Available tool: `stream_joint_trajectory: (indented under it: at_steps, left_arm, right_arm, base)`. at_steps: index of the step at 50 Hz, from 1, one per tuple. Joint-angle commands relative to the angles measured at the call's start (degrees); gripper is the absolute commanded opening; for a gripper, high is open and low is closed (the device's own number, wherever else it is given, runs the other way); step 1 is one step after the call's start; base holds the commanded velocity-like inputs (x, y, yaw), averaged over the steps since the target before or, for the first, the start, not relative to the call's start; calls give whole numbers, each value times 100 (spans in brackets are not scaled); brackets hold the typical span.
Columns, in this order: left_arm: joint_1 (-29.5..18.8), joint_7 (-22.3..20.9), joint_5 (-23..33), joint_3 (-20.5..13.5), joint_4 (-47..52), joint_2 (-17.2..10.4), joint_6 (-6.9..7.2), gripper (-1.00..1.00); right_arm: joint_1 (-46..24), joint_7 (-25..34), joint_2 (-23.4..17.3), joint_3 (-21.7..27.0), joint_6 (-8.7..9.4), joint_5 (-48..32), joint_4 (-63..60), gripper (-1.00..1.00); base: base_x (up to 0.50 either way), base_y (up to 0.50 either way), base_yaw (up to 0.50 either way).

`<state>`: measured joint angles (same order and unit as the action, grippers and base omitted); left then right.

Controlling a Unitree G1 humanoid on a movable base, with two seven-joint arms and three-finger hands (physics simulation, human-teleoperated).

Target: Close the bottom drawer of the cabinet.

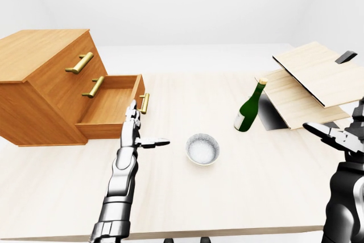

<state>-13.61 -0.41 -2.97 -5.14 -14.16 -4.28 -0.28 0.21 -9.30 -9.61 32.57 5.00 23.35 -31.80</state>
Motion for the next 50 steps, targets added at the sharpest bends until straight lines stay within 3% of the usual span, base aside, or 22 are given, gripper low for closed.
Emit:
stream_joint_trajectory:
  at_steps: [1, 7, 17, 28, 50]
  left_arm:
    - [-1068, 196, -18, -154, -1155, -296, -147, 100]
    - [-1741, 234, -35, -196, -2153, -493, -456, 100]
    - [-2637, 177, 44, -184, -4203, -664, -472, 100]
    - [-2707, 197, 251, -105, -5307, -541, -472, 100]
    - [-2798, 169, 167, -258, -5621, -668, -472, 100]
  right_arm:
    - [17, 33, 17, -1, 0, 23, 59, 100]
    - [37, 31, 11, 21, 0, 58, 48, 100]
    - [25, 37, 3, 23, 0, 59, 60, 100]
    - [52, 74, 25, 8, 0, 50, 100, 100]
    - [8, 57, -8, -21, 0, 38, 131, 100]
  base:
    - [0, 0, 0]
    - [0, 0, 0]
    - [0, 0, 0]
    - [0, 0, 0]
    - [0, 0, 0]
